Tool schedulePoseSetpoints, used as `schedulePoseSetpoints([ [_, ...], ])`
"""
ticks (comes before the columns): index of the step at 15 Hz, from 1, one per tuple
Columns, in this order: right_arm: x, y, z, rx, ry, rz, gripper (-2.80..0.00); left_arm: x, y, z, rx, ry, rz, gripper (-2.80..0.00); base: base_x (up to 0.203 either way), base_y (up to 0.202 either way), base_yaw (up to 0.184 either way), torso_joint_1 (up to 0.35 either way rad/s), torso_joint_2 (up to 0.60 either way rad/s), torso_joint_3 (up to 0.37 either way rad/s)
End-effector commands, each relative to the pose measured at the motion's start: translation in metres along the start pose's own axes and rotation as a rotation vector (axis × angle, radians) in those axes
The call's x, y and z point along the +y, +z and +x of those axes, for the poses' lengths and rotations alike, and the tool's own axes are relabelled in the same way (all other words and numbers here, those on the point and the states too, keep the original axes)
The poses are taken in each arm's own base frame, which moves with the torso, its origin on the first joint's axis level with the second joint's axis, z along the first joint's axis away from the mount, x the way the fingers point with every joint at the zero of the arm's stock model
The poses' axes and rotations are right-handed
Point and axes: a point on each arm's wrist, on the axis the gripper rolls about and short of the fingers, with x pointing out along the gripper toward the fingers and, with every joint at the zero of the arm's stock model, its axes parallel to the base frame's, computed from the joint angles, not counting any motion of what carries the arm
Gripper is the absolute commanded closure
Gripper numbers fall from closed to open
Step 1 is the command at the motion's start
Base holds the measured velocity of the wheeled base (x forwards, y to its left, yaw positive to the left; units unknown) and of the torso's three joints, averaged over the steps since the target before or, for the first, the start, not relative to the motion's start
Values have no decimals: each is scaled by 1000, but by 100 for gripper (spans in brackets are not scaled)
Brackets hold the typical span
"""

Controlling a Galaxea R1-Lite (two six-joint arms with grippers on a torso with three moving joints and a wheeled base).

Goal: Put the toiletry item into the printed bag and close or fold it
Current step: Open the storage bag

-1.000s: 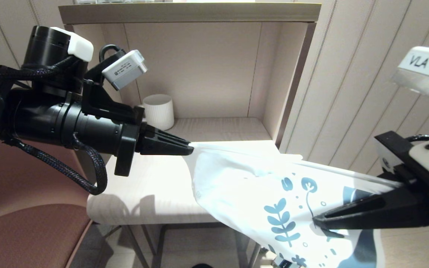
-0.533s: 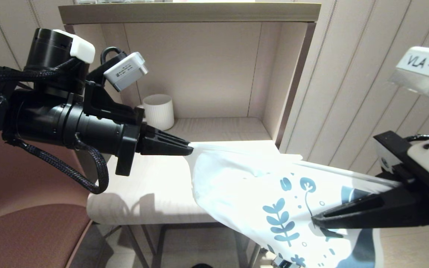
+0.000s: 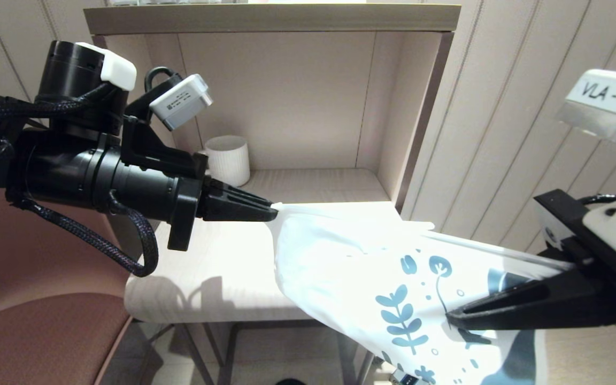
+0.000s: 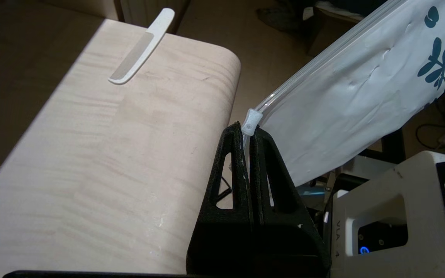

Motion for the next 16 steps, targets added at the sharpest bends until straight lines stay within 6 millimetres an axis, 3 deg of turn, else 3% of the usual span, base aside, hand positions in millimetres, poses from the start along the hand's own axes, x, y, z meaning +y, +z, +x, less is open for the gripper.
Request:
schedulePoseSetpoints([
  [1,0,0,1,3,6,0,0,0,-5,2,11,-9,-6,-83,0,0,0,0,0,0],
  [2,0,0,1,3,6,-1,0,0,-7,3,5,-7,6,-280,0,0,0,0,0,0],
  [12,0,-1,1,5,7,2,0,-5,-8,0,-46,-87,24,-280,0,0,0,0,0,0],
  [16,0,1,0,-2,5,-3,0,-6,-14,-25,-115,-172,-6,-280,0,0,0,0,0,0],
])
